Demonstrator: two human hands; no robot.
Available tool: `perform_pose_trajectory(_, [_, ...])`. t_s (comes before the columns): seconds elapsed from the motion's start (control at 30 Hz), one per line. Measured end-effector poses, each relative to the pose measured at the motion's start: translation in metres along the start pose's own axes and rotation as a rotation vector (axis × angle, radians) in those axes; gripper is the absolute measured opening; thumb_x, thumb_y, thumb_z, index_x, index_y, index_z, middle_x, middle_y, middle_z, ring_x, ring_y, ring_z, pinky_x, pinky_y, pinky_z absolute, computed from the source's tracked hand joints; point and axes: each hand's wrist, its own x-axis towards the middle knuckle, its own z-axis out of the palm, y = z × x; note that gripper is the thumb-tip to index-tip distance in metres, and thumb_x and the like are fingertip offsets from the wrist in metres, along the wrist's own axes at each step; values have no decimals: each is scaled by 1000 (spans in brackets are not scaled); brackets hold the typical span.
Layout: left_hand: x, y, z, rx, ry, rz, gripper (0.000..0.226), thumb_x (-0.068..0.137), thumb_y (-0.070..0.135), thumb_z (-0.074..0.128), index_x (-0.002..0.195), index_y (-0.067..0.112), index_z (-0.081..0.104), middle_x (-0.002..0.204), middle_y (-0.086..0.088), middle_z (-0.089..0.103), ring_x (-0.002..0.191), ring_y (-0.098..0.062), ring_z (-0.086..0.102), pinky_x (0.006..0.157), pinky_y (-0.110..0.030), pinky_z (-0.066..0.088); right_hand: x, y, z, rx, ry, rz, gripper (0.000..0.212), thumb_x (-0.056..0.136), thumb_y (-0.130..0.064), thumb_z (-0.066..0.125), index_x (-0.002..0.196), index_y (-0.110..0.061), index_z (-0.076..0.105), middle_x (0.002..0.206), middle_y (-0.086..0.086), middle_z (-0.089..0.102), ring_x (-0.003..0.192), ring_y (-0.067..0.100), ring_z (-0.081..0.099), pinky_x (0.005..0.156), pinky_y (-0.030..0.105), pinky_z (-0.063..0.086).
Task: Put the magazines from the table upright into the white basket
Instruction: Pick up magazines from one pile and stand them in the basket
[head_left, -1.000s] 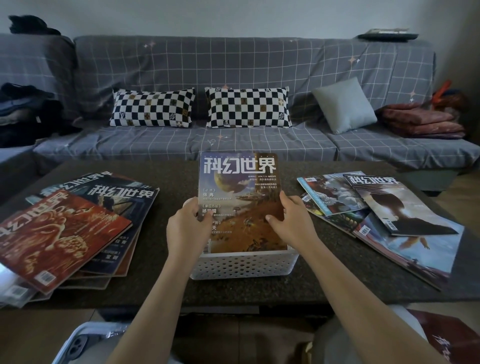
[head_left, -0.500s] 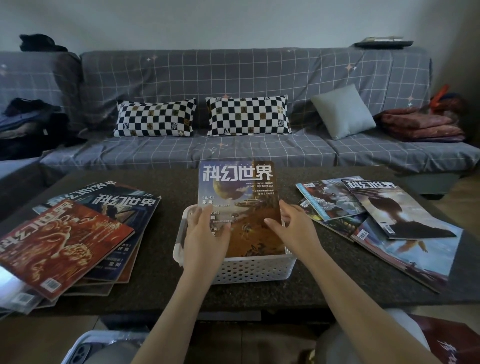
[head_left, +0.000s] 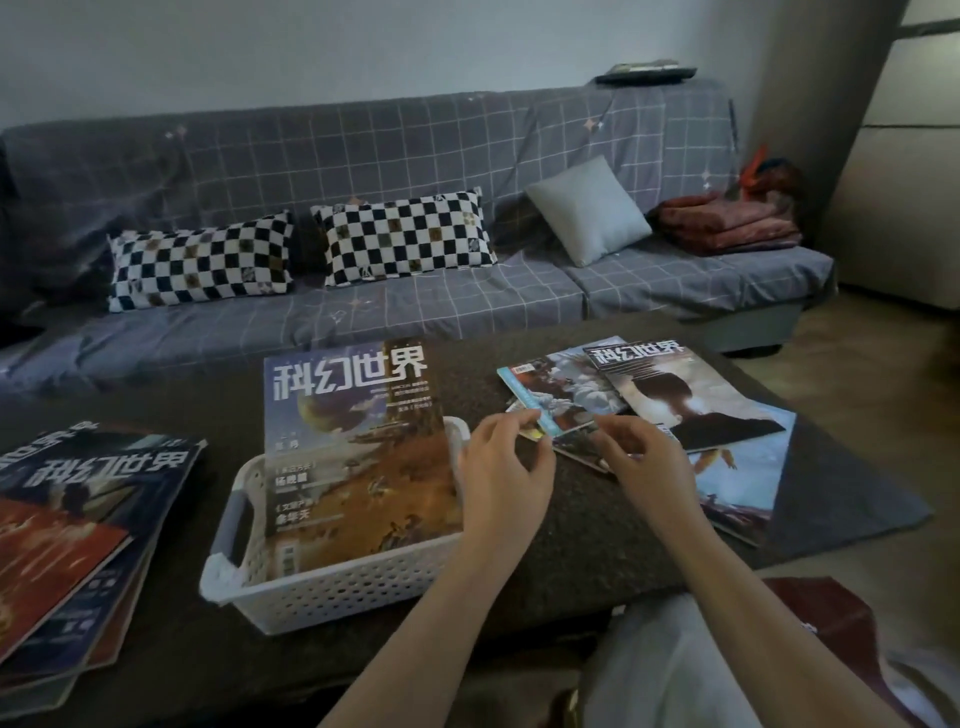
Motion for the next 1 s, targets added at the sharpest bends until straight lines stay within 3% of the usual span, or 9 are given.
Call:
perform_pose_trajectory(0.07, [8,11,26,-51,-61,-27,28,91,26,60,118,26,59,122,6,60,117,-10,52,104,-38,39,8,18,-13,-8,0,54,27,89,-26,61,115,-17,63,105,-1,68,89,8,59,77,24,47])
perform_pose_trajectory(0.33, [28,28,121,-150,-252,-106,30,91,20,60,121,16,59,112,8,56,112,-13,55,101,-42,43,45,91,-50,-102,60,160,29,90,-25,60,117,-15,63,110,2,68,93,11,59,78,24,46])
perform_pose_trajectory(0.43, [36,26,152,-169,-320,-137,36,92,23,58,127,16,55,124,1,58,116,-11,53,100,-29,43,62,116,-54,-179,91,198,31,88,-28,62,117,-17,63,111,2,68,95,12,59,78,24,45])
perform_pose_trajectory(0.5, [46,25,171,-186,-377,-183,40,93,24,57,132,14,52,127,-2,57,117,-11,52,91,-20,40,74,131,-56,-299,79,198,36,88,-33,61,120,-18,62,117,2,66,106,18,58,85,30,47])
perform_pose_trajectory(0.57, [58,26,187,-247,-425,-260,41,94,23,56,133,13,51,128,-3,58,118,-12,53,88,-21,41,81,143,-55,-408,65,174,41,88,-38,60,125,-20,60,126,2,60,117,22,49,96,34,41])
perform_pose_trajectory(0.7, [77,26,212,-298,-369,-347,41,93,20,57,132,12,52,128,-2,60,113,-14,58,86,-22,45,84,159,-50,-438,100,131,43,87,-39,61,126,-21,60,132,-1,56,122,23,38,101,33,32])
perform_pose_trajectory(0.8, [88,27,224,-242,-317,-414,49,90,28,62,132,6,49,127,-8,60,114,-22,58,94,-33,48,86,162,-47,-419,135,133,42,87,-40,60,124,-21,61,131,-2,57,122,23,39,102,33,32])
perform_pose_trajectory(0.9, [94,29,231,-150,-306,-413,51,86,37,66,123,5,52,118,-6,62,107,-25,59,83,-32,46,86,163,-48,-382,138,136,42,88,-41,59,125,-21,61,131,-3,57,123,21,37,101,31,31])
perform_pose_trajectory(1.0, [94,34,231,-218,-330,-448,48,85,30,69,121,8,47,116,-8,60,105,-25,59,80,-31,45,83,162,-50,-347,117,149,40,88,-40,58,123,-21,62,130,-5,57,123,20,34,101,30,30])
